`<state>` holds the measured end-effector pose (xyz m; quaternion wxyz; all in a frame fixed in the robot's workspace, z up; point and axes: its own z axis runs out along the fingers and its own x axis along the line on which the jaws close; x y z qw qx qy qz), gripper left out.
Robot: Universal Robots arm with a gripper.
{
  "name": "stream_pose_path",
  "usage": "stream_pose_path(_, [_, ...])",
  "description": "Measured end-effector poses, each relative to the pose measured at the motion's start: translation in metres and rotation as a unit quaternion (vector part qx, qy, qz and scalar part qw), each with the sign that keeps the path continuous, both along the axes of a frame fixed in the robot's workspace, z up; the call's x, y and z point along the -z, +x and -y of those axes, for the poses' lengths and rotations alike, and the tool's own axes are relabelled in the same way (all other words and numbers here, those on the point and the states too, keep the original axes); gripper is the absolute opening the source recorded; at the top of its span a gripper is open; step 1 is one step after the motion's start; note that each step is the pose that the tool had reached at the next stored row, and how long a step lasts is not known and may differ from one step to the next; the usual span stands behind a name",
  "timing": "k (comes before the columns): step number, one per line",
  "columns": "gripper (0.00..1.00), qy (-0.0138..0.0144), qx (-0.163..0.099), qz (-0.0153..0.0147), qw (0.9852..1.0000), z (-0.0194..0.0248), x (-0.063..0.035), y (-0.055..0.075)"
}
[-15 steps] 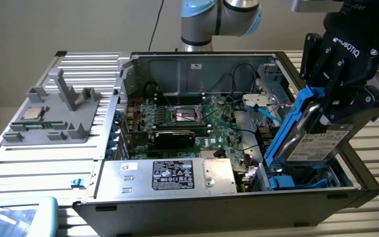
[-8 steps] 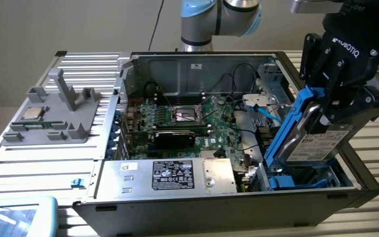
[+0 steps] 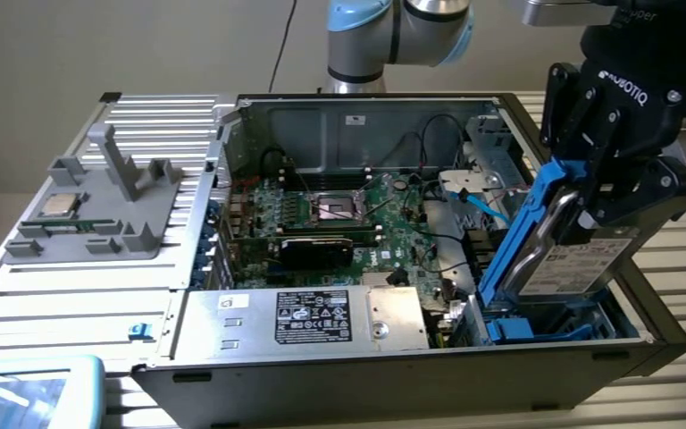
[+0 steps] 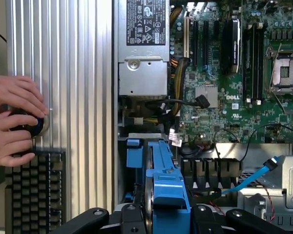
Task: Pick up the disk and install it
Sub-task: 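Insert the disk into the insertion slot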
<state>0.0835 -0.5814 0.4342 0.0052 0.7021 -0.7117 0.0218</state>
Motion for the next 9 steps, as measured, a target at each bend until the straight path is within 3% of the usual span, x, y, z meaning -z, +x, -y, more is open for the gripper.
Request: stream_pose_path(9, [0.37,-0.001,-0.002,0.0008,1.0,-0.0011,0.0017,-0.0003])
